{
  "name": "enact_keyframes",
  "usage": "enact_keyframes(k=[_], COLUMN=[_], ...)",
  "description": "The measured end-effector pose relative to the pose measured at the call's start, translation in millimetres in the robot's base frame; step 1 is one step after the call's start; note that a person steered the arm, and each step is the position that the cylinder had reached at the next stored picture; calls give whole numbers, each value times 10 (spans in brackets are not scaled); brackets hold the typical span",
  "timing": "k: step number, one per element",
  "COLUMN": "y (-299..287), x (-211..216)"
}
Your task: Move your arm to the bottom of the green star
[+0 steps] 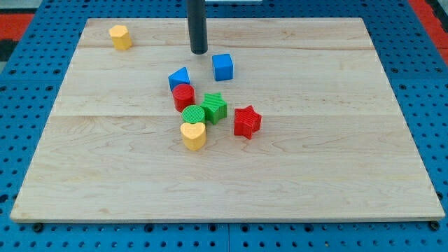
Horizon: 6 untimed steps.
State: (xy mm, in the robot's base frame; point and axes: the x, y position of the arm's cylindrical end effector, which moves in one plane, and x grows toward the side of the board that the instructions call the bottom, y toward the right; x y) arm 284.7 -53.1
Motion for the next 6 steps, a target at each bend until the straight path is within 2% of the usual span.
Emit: enact_keyframes(k=[6], y=[33], x=[0])
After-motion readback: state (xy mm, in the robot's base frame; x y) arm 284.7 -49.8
